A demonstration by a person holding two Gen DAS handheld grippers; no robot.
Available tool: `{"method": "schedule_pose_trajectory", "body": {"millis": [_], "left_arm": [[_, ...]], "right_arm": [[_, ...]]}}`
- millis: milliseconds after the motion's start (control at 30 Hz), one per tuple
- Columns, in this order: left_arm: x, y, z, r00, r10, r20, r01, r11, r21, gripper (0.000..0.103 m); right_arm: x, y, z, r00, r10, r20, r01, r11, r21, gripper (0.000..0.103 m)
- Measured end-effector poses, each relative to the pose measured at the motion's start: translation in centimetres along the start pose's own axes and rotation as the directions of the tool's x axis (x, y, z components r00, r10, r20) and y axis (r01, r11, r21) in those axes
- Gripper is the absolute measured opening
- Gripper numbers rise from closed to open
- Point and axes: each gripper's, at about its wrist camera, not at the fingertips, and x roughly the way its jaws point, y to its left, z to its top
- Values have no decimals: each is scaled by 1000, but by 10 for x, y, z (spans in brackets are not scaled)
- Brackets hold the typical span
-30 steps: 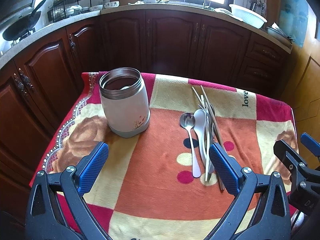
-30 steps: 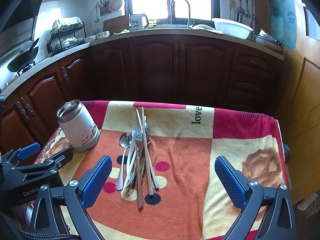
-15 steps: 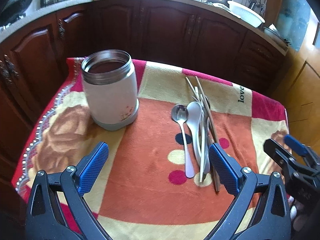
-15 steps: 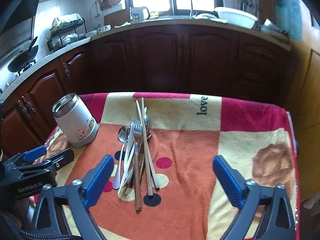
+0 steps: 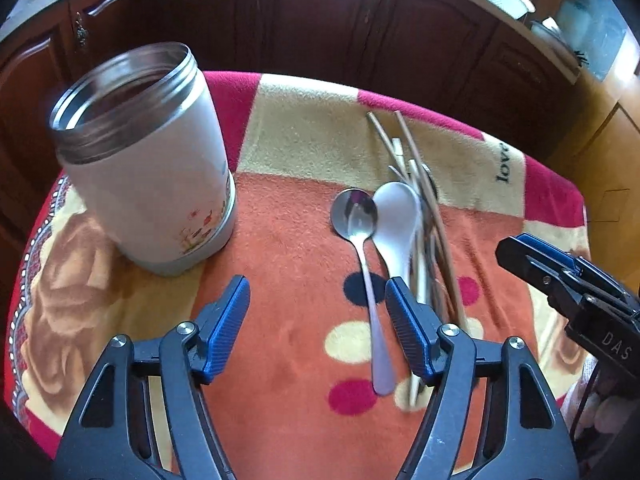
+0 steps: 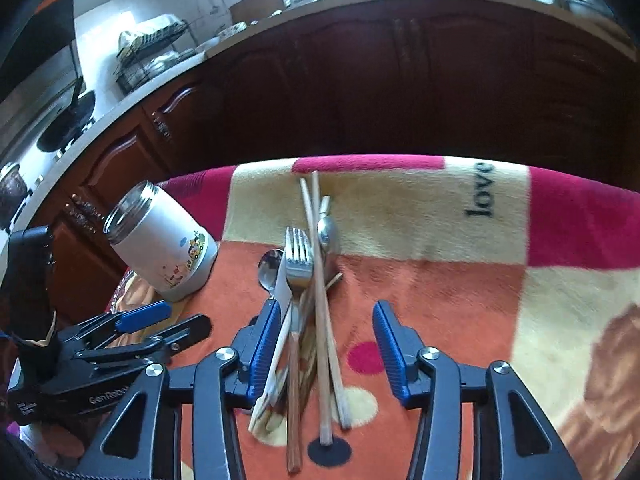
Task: Organize utensils
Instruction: 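Lower the right gripper onto a wooden chopstick in the pile and close, then close the left gripper on a metal spoon while the right gripper holds the chopstick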
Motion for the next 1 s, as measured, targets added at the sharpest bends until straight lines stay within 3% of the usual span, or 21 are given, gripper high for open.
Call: {"method": "schedule_pose_trajectory", "body": {"millis": [267,400,533,767,1000], "left_arm": [[21,5,9,999,24,-31,-25,1000,-20,70],[29,4,15,999,27,-42,-28,999,-22,70],[34,2,16,998,30,-51,-31,999,-18,70],[40,0,19,998,37,-54,-38,999,-19,70],[51,-5,29,999,32,-43,-33,999,-21,70]], "right_arm": [[45,-8,11,996,18,-83,-18,1000,5,32],[63,-13,12,991,58,-119,-56,998,25,19],[62,-16,12,989,113,-100,-108,993,54,6],[34,-31,6,993,113,-37,-110,991,80,6],[21,-58,-6,997,72,-40,-66,989,133,6]]}}
